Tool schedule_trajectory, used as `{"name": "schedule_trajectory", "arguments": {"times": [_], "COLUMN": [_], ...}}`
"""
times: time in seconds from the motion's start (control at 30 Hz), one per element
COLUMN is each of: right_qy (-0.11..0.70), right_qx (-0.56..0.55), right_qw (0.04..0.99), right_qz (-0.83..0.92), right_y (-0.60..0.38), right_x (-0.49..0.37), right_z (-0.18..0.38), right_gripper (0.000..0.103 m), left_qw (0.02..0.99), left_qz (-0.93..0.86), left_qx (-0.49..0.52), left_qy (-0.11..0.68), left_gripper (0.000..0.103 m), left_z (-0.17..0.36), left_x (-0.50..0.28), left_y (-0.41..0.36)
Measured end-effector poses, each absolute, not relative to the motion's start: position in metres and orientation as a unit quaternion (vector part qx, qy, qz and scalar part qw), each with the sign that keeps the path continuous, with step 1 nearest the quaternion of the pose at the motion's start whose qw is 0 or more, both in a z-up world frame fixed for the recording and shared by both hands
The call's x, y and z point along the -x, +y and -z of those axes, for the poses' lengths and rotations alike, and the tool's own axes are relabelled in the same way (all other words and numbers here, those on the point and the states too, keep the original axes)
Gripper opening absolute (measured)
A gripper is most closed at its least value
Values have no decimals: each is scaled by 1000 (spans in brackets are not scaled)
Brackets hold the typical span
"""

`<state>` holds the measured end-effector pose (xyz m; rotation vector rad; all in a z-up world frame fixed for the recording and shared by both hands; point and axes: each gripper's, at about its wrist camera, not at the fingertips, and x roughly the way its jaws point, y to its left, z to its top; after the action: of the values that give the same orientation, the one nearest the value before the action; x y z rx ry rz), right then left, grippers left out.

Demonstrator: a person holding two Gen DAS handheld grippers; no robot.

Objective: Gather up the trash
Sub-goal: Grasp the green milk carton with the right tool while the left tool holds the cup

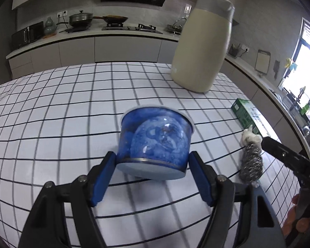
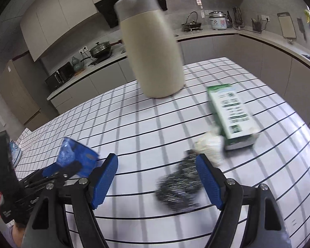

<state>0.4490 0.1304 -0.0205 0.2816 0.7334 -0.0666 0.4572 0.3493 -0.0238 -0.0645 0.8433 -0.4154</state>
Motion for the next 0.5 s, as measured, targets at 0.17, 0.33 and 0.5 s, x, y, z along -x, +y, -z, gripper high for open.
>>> {"name": "schedule_trajectory", "arguments": {"times": [0.17,0.33,0.5], "right_qy": [359,368,389], "right_qx": [-138,-129,-119], "right_qw": [922,919,912], "right_qz": [54,61,55], "right_y": [76,41,24], "right_x": [-450,-463,-488], "right_z": [21,27,40], "right_gripper": [79,79,79], "left_qw": [891,894,898], "left_qz": [200,194,180], "left_qx": [42,52,62], "left_qy": [405,402,397], "left_gripper": [73,73,72], "left_z": [27,26,25], "left_x": [-445,-440,-436], "left_y": [311,282,265]}}
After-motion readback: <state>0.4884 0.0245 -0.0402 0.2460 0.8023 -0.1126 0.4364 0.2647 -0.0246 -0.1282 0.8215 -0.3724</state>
